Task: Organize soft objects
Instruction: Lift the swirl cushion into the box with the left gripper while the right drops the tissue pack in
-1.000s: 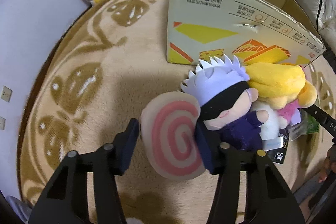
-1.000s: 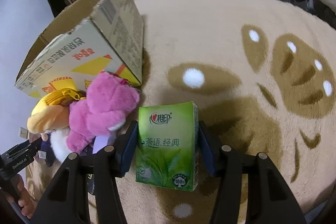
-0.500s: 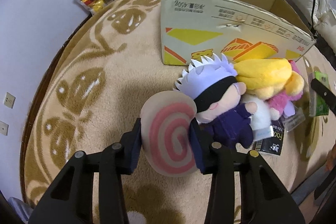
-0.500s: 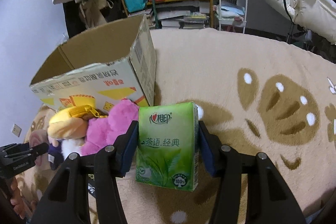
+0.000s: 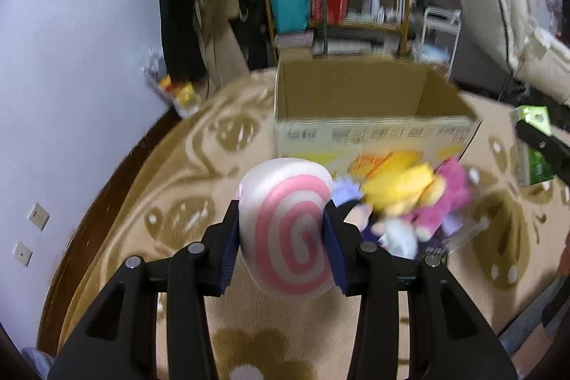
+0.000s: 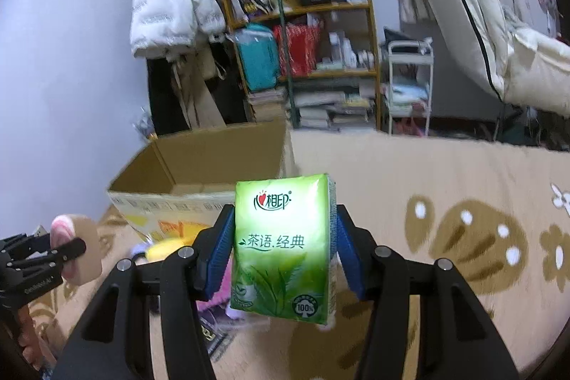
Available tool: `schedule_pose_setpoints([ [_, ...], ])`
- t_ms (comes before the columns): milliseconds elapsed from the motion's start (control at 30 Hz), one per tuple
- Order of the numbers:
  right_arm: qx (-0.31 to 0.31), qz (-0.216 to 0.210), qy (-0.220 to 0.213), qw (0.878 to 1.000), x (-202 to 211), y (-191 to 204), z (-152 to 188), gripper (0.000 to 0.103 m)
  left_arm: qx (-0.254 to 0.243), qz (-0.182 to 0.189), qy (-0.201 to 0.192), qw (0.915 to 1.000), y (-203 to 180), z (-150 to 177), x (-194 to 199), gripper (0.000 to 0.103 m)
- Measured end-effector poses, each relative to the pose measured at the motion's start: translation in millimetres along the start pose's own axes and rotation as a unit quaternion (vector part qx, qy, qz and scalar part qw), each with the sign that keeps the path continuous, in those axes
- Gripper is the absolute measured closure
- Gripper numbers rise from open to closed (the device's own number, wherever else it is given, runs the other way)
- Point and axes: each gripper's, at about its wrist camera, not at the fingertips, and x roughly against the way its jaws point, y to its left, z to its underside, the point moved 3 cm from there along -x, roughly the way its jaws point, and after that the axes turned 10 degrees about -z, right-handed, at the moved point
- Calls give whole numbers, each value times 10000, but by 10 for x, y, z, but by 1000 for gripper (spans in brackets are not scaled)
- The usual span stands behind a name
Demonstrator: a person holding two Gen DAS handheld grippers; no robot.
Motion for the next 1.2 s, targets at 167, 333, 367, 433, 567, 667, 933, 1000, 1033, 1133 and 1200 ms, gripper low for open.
schedule_pose_setpoints([
  [167, 91, -114, -242, 9996, 75, 71, -144, 46, 160, -7, -569, 9983, 58, -134, 232, 61],
  [333, 267, -274, -519, 9979, 160, 194, -332, 46, 340, 34, -872, 9956, 140, -287, 366, 61],
  [367, 345, -276, -562, 9974, 176, 231, -364, 46, 354, 22, -920, 9951, 149, -328, 380, 61],
  [433, 433, -346, -664, 9963, 207, 297, -430, 46, 399, 99, -1018, 9940, 168, -376, 427, 61],
  [567, 609, -385, -743, 9946, 184, 405, -596, 46, 324, 187, -1200, 9921, 151, -538, 470, 61],
  [667, 701, -395, -768, 9938, 127, 440, -707, 46, 252, 269, -1270, 9912, 109, -661, 447, 61],
  [933, 820, -470, -729, 9929, -219, 452, -927, 46, 213, 332, -1181, 9922, -83, -953, 5, 61],
  [1000, 796, -544, -657, 9932, -366, 417, -942, 46, 261, 325, -1118, 9929, -120, -1012, -135, 61],
  [1033, 797, -576, -609, 9933, -442, 408, -948, 46, 262, 320, -1101, 9931, -133, -1036, -193, 61],
  [1133, 827, -565, -419, 9941, -646, 373, -897, 46, 227, 278, -1010, 9942, -164, -1073, -404, 61],
  [1200, 788, -572, -302, 9948, -767, 341, -848, 46, 255, 337, -922, 9948, -168, -1051, -512, 61],
])
